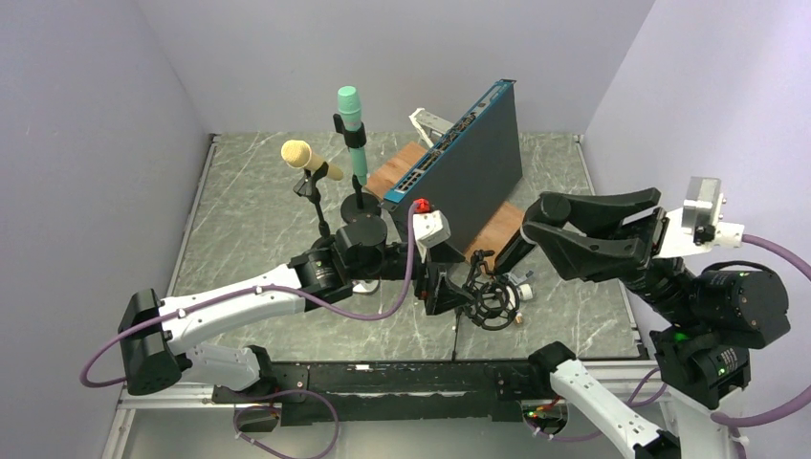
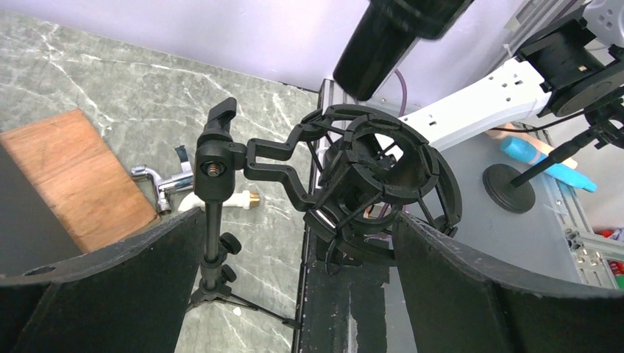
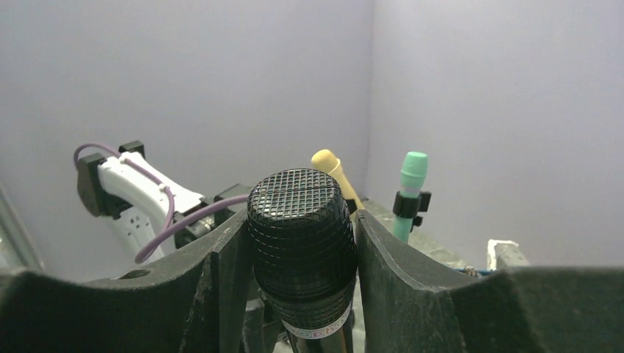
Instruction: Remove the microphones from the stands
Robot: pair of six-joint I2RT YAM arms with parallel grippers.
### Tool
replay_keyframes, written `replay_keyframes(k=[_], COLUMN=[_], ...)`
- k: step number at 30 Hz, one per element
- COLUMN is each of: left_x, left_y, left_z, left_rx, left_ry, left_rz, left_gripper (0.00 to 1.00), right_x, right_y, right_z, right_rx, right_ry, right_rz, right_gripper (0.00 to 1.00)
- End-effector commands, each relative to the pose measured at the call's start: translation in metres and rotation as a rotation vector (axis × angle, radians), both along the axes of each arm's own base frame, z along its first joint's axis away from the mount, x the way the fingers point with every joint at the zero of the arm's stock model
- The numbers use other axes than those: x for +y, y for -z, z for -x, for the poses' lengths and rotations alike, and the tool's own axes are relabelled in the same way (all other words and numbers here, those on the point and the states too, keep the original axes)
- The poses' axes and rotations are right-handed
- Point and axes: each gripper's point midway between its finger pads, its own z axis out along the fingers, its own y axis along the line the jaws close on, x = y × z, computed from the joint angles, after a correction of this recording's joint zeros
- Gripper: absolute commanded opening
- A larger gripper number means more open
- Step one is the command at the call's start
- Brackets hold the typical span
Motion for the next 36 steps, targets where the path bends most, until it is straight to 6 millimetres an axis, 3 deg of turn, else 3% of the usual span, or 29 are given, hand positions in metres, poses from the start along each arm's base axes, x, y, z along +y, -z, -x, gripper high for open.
replay_keyframes(k=[1, 5, 8, 14, 18, 22, 27, 32, 36], left_x=[0.002, 0.006, 0.014, 0.029, 0.039, 0.051, 0.068, 0.080, 0.084], left_y=[0.000, -0.010, -0.018, -0.031, -0.041, -0.053, -0.067, -0.070, -0.072], left_z=[-0.013, -0.017, -0.027, -0.038, -0.041, -0.039, -0.033, -0.034, -0.032], left_rx=[-0.036, -0.044, -0.042, -0.027, -0.009, -0.010, -0.012, -0.005, -0.002], left_ry=[-0.067, -0.098, -0.176, -0.276, -0.327, -0.349, -0.369, -0.404, -0.408], left_rz=[-0.043, -0.041, -0.059, -0.087, -0.071, -0.044, 0.001, 0.018, 0.037], left_gripper=[0.99, 0.99, 0.99, 0.99, 0.99, 0.99, 0.99, 0.99, 0.99], right_x=[-0.013, -0.043, -0.080, -0.142, -0.180, -0.211, -0.253, -0.266, -0.272], right_y=[-0.029, -0.020, 0.009, 0.102, 0.160, 0.230, 0.303, 0.378, 0.416], right_z=[-0.016, -0.051, -0.093, -0.170, -0.204, -0.251, -0.282, -0.297, -0.303], right_rx=[-0.040, 0.049, 0.176, 0.388, 0.467, 0.638, 0.855, 1.089, 1.178], right_ry=[0.115, 0.351, 0.632, 1.188, 1.550, 1.626, 1.702, 1.691, 1.651], right_rz=[-0.062, -0.098, -0.108, 0.062, 0.255, 0.377, 0.476, 0.716, 0.753], right_gripper=[0.00, 0.00, 0.00, 0.00, 0.00, 0.00, 0.00, 0.00, 0.00])
